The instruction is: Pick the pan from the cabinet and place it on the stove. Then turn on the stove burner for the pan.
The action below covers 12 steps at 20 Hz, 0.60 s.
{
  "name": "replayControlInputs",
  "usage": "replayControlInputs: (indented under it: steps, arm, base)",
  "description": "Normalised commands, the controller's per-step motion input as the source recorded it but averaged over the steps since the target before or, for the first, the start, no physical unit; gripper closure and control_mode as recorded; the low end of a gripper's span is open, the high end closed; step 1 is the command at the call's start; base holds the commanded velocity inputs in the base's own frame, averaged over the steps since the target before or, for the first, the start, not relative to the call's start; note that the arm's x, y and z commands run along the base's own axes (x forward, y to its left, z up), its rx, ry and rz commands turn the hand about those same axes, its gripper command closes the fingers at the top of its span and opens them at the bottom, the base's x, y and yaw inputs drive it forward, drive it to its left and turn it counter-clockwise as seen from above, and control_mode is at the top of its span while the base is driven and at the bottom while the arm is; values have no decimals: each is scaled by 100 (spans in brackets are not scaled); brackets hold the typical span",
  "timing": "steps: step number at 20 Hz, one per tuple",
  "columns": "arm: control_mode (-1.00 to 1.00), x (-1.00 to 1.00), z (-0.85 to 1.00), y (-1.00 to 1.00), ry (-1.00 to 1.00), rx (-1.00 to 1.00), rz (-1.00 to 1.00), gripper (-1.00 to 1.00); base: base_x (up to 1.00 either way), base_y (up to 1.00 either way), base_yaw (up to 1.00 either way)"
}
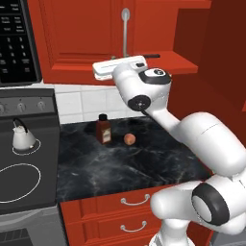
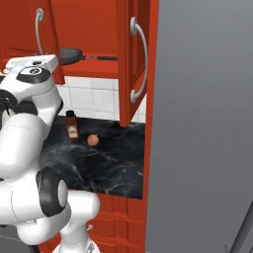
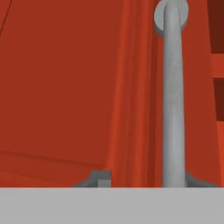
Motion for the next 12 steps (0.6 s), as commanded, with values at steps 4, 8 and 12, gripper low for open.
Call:
replayControlInputs:
  steps: [4,8,12]
  arm:
    - [-100,-85,0,93,0,-2,0,100]
    - [-100,-88,0,89,0,-2,0,100]
    - [-100,-85,-10,79,1,-3,1,100]
  base:
    - [0,0,0]
    - [0,0,0]
    - [0,0,0]
